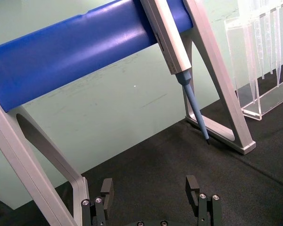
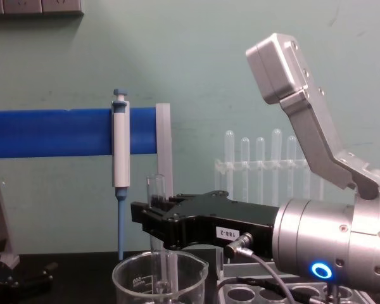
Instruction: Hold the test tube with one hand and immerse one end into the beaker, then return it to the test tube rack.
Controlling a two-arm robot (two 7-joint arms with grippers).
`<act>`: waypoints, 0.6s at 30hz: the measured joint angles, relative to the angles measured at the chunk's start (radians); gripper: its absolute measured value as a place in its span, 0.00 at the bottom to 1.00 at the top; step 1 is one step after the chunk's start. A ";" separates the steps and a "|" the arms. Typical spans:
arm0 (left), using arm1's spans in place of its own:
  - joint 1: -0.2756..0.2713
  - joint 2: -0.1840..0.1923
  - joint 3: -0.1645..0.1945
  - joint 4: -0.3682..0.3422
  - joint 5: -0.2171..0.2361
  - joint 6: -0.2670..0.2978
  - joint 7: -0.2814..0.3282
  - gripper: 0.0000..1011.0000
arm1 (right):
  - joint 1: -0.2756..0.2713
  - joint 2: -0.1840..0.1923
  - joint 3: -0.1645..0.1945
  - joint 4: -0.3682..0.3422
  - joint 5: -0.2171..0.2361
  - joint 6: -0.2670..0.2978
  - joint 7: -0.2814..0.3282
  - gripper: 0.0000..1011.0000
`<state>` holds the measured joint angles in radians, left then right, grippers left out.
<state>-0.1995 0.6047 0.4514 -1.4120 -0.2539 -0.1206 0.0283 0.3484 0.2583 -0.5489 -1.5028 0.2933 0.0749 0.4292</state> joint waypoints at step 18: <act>0.000 0.000 0.000 0.000 0.000 0.000 0.000 0.99 | 0.000 0.000 0.000 0.000 0.000 0.000 0.000 0.23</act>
<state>-0.1995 0.6047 0.4514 -1.4120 -0.2539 -0.1206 0.0283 0.3484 0.2583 -0.5489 -1.5028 0.2933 0.0749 0.4291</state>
